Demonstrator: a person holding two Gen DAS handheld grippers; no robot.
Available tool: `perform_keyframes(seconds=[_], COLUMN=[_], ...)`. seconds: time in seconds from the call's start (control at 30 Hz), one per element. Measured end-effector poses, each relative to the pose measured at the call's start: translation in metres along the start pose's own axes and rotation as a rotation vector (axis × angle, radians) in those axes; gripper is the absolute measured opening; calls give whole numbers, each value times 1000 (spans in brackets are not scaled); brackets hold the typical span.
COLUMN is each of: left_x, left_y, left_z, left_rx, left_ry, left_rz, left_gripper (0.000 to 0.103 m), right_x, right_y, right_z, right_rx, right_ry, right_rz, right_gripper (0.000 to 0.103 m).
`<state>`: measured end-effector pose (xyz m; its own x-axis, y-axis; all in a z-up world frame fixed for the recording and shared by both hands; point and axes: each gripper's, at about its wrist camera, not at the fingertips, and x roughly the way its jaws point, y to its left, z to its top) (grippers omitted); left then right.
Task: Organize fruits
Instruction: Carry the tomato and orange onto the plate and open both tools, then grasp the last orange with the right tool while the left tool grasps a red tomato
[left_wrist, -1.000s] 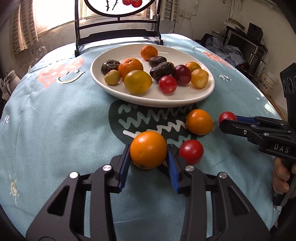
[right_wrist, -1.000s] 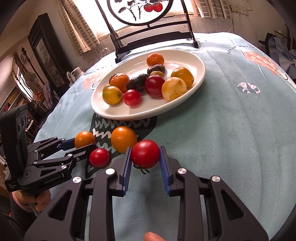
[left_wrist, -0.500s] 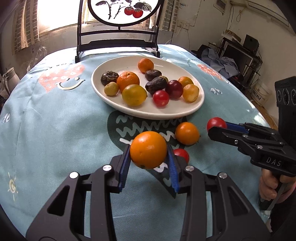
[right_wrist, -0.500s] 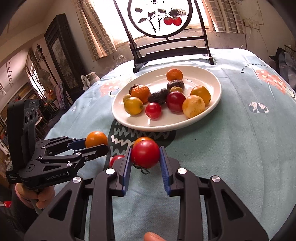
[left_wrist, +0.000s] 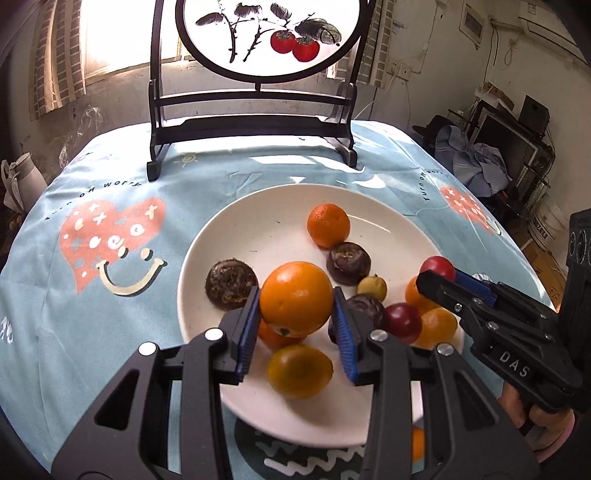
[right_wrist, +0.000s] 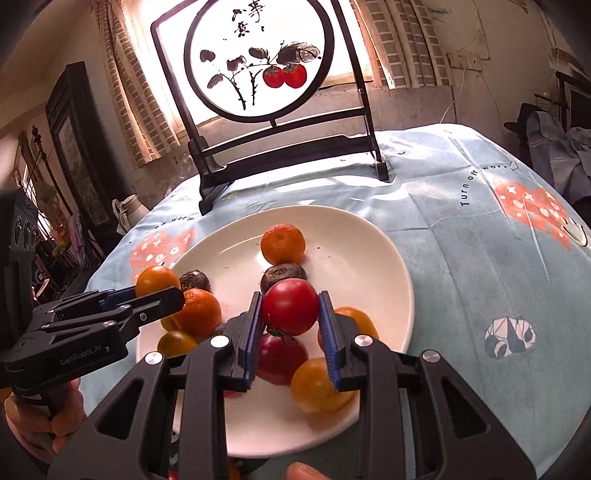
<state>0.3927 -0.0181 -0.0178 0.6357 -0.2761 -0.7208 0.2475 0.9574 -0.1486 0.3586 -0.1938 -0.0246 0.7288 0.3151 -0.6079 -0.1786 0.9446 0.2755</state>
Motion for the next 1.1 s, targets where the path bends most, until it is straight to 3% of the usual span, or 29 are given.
perform_keyframes(seconds=[0.13, 0.17, 0.2, 0.27, 0.47, 0.67, 0.8, 0.87, 1.1], left_x=[16, 19, 19, 10, -27, -69, -77, -79, -87], left_y=[1, 1, 2, 1, -6, -11, 1, 9, 30], left_z=[10, 11, 11, 10, -2, -46, -89, -96, -106], left_rx=[7, 7, 1, -8, 15, 21, -40, -73, -175], left_ry=[5, 9, 6, -37, -64, -99, -89, -60, -75], left_rz=[39, 58, 78, 125, 133, 168, 175, 167, 175], left_gripper=[38, 40, 59, 83, 84, 100, 101, 101, 101], right_x=[10, 12, 11, 6, -27, -67, -72, -72, -53], right_y=[1, 1, 2, 3, 12, 23, 22, 26, 45], right_z=[4, 4, 4, 4, 3, -25, -53, -62, -80], right_rx=[-34, -40, -44, -47, -31, -62, -43, -64, -161], right_ry=[7, 11, 12, 3, -26, -54, 33, 62, 158], right_rz=[3, 8, 6, 2, 65, 91, 121, 118, 103], right_gripper=[31, 43, 51, 54, 54, 54, 57, 57, 57])
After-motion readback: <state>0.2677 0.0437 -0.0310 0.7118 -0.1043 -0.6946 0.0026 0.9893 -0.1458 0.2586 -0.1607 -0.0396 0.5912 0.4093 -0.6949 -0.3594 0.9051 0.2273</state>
